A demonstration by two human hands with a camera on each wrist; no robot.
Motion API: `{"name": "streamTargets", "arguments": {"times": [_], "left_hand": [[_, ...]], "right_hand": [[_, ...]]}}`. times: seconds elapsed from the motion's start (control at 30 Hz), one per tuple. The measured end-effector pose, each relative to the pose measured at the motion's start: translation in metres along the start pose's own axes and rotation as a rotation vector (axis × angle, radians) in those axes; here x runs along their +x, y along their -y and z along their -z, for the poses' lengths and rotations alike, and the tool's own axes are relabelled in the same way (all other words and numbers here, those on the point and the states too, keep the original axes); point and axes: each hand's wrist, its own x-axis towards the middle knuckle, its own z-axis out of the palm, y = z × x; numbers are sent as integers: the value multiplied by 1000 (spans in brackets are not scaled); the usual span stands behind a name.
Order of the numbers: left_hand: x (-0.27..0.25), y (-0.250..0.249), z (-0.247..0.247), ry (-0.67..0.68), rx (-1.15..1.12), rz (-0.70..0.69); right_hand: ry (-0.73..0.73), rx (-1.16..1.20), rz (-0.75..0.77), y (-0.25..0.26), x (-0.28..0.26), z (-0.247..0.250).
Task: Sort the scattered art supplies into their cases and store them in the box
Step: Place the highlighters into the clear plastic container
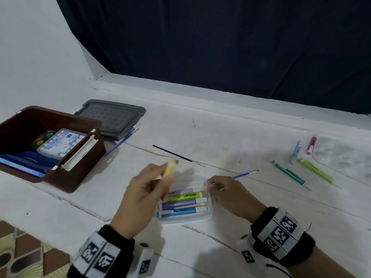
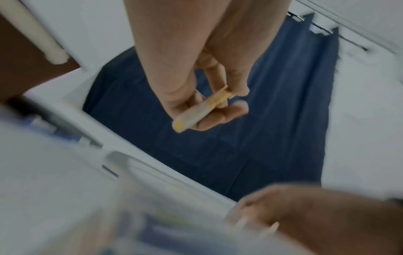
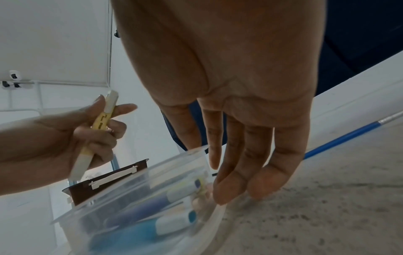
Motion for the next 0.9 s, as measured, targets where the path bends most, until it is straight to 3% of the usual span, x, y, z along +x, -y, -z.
{"name": "streamTargets", "arguments": {"times": [0.13,0.23,0.37,0.47,0.7,0.9], "left_hand": [[-2,27,-10,404,547,-161],[-6,37,-14,534,601,-191],[-5,46,-16,579,737,-158],[-2,45,-18,531,858,-154],[2,42,-27,467,844,-62],[0,38,-29,401,831,-61]], "right_hand": [[0,-2,3,0,0,1],[22,10,3,1,0,3],[8,20,5,2,1,4],[6,6,10,2,1,4],[24,5,17,0,2,2],[19,-13,27,1,2,2]]}}
